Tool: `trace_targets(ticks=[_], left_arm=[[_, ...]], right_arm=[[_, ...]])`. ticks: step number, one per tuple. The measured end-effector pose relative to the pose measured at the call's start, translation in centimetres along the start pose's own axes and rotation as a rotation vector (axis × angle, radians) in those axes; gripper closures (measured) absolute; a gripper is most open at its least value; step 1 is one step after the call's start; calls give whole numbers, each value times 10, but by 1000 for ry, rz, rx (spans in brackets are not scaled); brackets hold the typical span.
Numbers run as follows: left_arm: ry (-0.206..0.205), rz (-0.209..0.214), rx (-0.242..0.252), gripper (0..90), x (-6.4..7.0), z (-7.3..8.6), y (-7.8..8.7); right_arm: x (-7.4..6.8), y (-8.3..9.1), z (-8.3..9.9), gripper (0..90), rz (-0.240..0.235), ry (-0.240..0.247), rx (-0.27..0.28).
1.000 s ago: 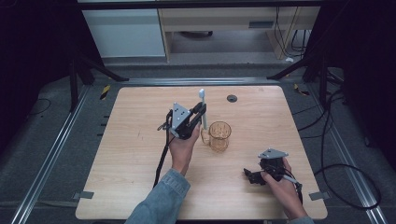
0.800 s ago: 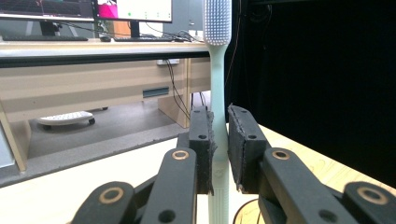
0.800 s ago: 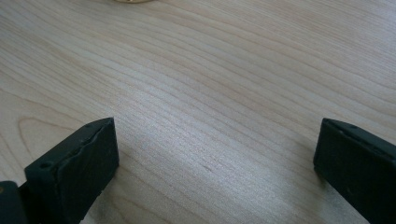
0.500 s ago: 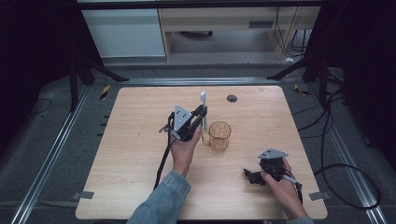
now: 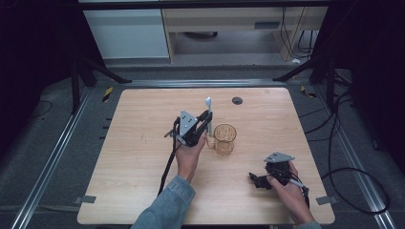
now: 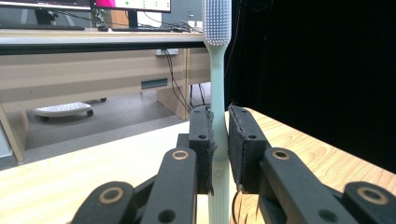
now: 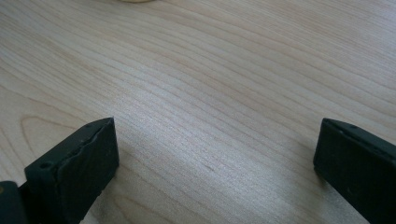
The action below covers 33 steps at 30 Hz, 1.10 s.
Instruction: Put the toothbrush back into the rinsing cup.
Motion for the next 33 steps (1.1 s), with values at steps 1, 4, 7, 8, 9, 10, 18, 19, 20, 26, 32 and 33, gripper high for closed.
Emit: trace_targets(ticks=[1, 4, 7, 8, 9, 10, 18, 19, 20, 26, 32, 33], left_arm=[[3, -1, -2, 794, 0, 1, 0], [7, -1, -4, 795, -1, 4, -1], [4, -2, -12, 794, -1, 7, -1], [0, -2, -17, 794, -1, 9, -1], [2, -3, -18, 794, -1, 10, -1], [2, -3, -19, 794, -1, 11, 0], [3, -1, -38, 794, -2, 21, 1], [5, -1, -41, 794, -2, 22, 2], [5, -1, -41, 794, -2, 22, 2], [5, -1, -55, 793, -2, 29, 3], [0, 1, -67, 793, -1, 34, 3], [0, 2, -69, 793, -1, 35, 3]], right_arm=[[0, 0, 0, 4, 0, 1, 0], [0, 0, 0, 4, -2, 2, 2], [0, 0, 0, 4, -2, 3, 1], [0, 0, 0, 4, -3, 4, 2], [0, 0, 0, 4, -3, 4, 2], [-1, 0, 0, 4, -5, 3, 1], [0, 0, 0, 4, -2, 5, 1], [0, 0, 0, 4, -3, 5, 1], [0, 0, 0, 4, -3, 5, 1], [0, 0, 0, 4, -4, 4, 1], [-1, 0, 0, 4, -4, 4, 1], [0, 0, 0, 4, -4, 4, 2]])
Point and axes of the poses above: each handheld gripper's, and its own axes: y roughly backward along the jaws, z roughly out of its underside, x roughly to its right, the point moved 9 cm from there along -y, roughly forward along the jaws, and after that the axes turned 2 degrees about y, right-handed, at the moved point
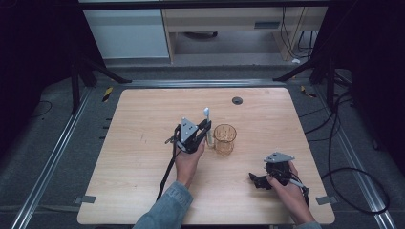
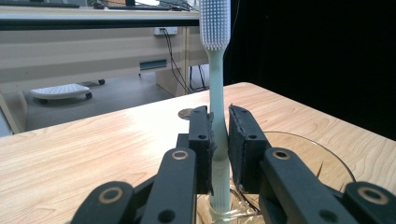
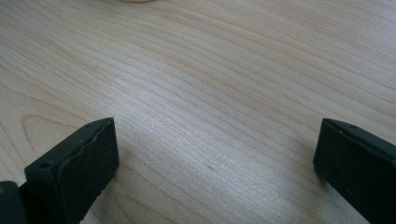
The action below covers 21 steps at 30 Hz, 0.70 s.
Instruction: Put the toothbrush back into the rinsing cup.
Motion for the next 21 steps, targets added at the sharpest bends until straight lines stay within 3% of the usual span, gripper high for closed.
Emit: trace_targets(ticks=[21], left_arm=[[-12, -2, -20, 792, 2, 12, 2]], right_arm=[[0, 0, 0, 4, 0, 0, 0]])
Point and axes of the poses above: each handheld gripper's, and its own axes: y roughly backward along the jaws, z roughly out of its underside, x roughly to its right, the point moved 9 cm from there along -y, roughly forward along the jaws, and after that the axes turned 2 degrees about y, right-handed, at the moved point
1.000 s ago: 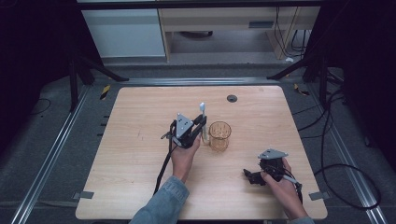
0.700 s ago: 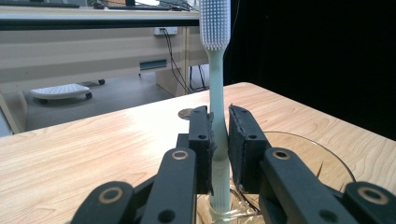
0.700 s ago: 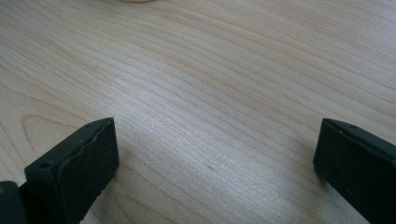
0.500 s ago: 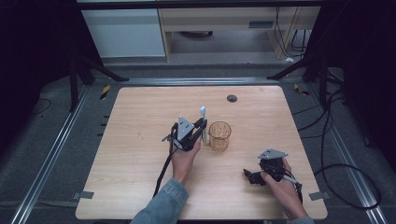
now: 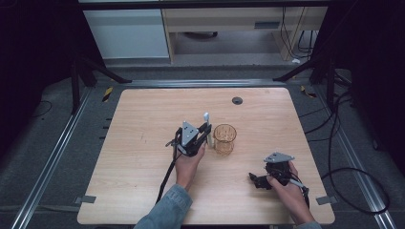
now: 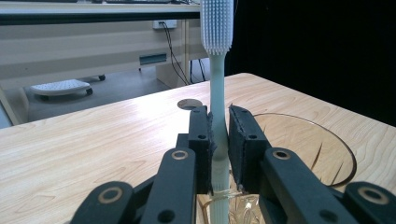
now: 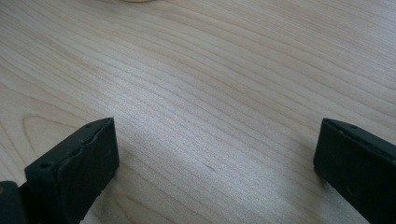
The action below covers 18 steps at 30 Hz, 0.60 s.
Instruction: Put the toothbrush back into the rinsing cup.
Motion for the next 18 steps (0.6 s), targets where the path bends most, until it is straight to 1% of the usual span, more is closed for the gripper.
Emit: trace_targets(ticks=[8, 18], left_arm=[[-11, 1, -13, 791, 1, 3, 0], [-7, 3, -25, 790, 0, 6, 0]], right_arm=[[0, 0, 0, 4, 1, 0, 0], [0, 0, 0, 4, 1, 0, 0]])
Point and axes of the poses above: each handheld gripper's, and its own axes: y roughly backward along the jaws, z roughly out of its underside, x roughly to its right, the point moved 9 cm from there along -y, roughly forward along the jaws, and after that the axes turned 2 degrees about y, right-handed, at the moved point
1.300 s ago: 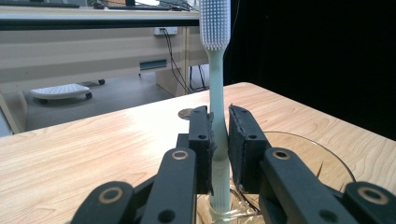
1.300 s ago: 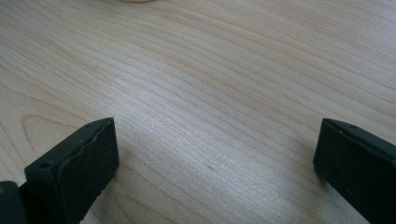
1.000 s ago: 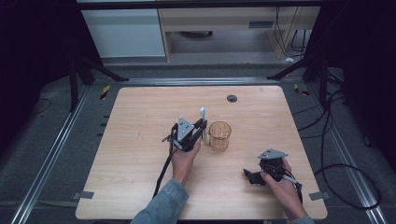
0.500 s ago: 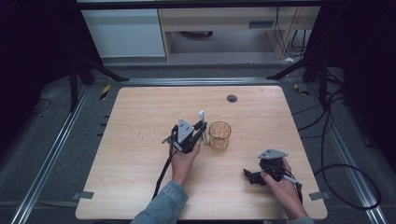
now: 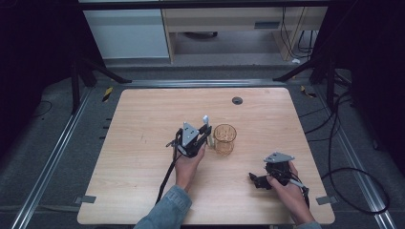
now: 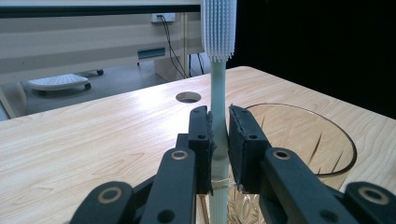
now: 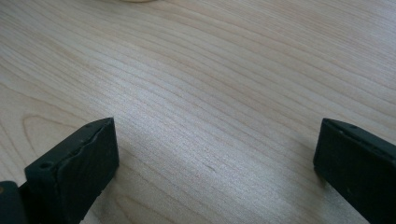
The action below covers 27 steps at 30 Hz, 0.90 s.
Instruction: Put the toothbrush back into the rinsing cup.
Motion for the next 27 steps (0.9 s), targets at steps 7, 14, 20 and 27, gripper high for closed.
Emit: trace_targets(ticks=[7, 14, 20, 27], left_arm=[[5, 2, -4, 788, 0, 1, 0], [5, 2, -5, 783, 0, 1, -1], [3, 2, -8, 775, 0, 1, 0], [3, 3, -11, 758, 0, 1, 1]], right_arm=[[0, 0, 0, 4, 0, 0, 0], [0, 0, 0, 4, 0, 0, 0], [0, 0, 0, 4, 0, 0, 0], [0, 0, 0, 4, 1, 1, 0]])
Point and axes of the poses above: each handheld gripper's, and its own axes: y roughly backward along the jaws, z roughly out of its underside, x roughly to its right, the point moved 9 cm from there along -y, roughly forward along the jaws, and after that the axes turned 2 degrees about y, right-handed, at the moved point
